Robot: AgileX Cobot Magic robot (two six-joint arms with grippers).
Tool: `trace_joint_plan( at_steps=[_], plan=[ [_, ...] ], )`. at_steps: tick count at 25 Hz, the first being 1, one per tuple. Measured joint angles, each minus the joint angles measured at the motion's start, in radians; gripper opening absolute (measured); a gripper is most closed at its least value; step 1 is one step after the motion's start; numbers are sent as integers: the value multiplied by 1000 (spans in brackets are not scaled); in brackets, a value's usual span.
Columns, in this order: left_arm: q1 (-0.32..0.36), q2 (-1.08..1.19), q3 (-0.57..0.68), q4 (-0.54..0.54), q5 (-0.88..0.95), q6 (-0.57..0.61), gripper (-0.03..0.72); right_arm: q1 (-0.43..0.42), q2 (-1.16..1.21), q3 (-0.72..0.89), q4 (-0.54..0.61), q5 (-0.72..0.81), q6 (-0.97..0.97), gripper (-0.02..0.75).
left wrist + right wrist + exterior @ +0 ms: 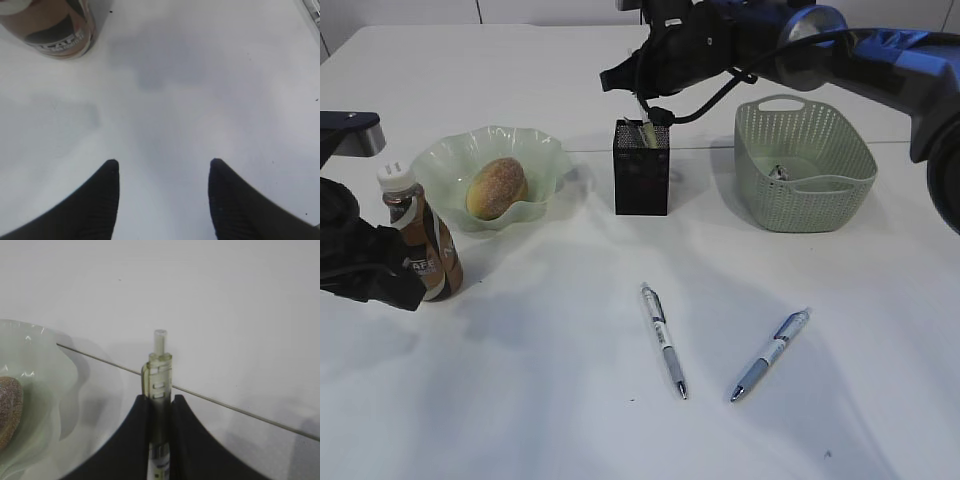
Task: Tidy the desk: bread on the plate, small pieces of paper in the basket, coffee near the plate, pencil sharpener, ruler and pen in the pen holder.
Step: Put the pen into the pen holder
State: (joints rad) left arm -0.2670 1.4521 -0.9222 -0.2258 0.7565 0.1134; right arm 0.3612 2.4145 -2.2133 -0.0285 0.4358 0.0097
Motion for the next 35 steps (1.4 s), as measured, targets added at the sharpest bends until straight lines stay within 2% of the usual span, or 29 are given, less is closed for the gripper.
trace_joint_plan(
  at_steps=[23,27,29,30,32,35],
  plan=[
    [0,0,0,0,-14,0,400,0,43,0,46,4,-2,85],
    [0,0,0,0,-14,0,400,0,43,0,46,5,-2,157],
    [0,0,0,0,-14,0,400,0,43,0,48,7,-2,251],
    [0,0,0,0,-14,0,400,0,43,0,48,7,-2,251],
    [0,0,0,0,-14,0,400,0,43,0,49,7,-2,323],
    [0,0,0,0,-14,0,400,0,43,0,50,7,-2,344]
  ],
)
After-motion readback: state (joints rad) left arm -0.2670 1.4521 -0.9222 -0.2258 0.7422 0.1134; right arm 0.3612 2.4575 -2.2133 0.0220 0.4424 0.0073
